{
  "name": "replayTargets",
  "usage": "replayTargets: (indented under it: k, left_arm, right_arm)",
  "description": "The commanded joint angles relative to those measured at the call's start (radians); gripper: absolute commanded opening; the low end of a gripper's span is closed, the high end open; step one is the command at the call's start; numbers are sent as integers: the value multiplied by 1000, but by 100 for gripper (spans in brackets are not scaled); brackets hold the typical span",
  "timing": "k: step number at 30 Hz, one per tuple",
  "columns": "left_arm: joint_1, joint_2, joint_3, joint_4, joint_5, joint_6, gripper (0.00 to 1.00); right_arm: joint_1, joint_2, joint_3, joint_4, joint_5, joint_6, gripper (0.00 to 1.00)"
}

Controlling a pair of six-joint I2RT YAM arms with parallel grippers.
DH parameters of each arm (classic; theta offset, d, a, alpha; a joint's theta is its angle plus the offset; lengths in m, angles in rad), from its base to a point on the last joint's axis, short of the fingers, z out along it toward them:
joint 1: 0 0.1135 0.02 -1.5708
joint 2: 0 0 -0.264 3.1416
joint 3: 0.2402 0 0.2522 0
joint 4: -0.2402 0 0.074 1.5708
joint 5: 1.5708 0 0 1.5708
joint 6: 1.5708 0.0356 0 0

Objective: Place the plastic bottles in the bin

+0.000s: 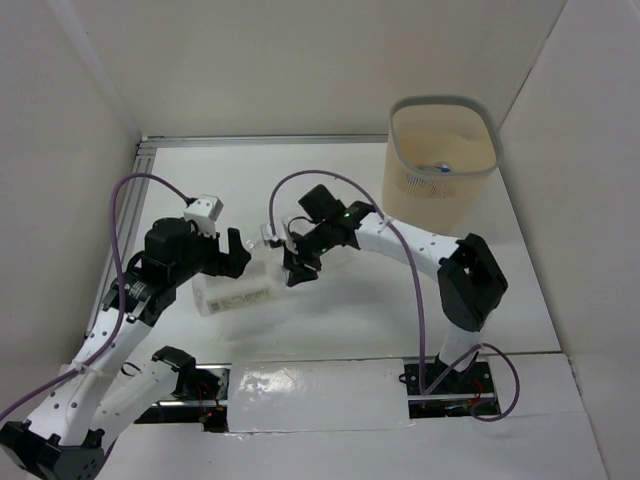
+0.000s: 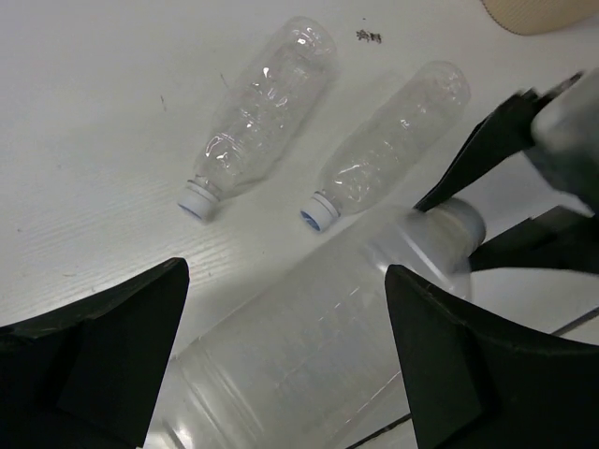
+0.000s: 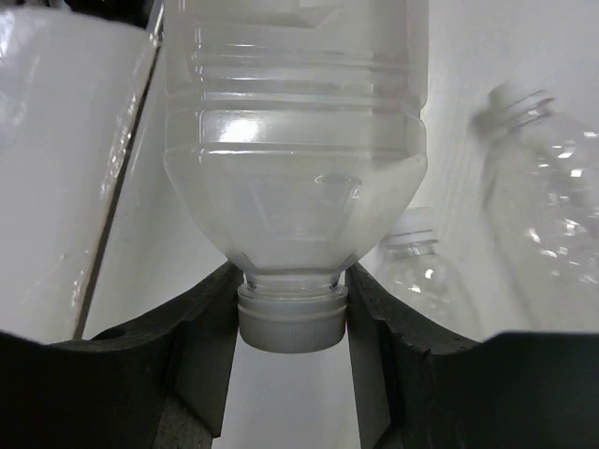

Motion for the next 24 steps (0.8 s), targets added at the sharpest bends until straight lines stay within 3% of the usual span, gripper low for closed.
replayTargets:
  k: [1, 5, 13, 18, 24]
  left_arm:
    - [6, -47, 43, 58, 34, 9, 99]
    - [6, -130, 54, 137, 54, -13, 100]
    - [6, -273, -4, 455, 136, -143, 100]
    - [6, -247, 6, 402, 213, -129, 100]
    - [6, -96, -34, 297, 333, -39, 99]
  right_arm:
    - [-59, -121, 78, -101, -144, 47, 29]
    - [-131, -201, 48, -23, 2, 93, 28]
    - [-274, -270, 6, 7, 218, 109, 28]
    - [-406, -324, 49, 106, 273, 211, 29]
    - [-568, -333, 199, 132, 255, 304, 29]
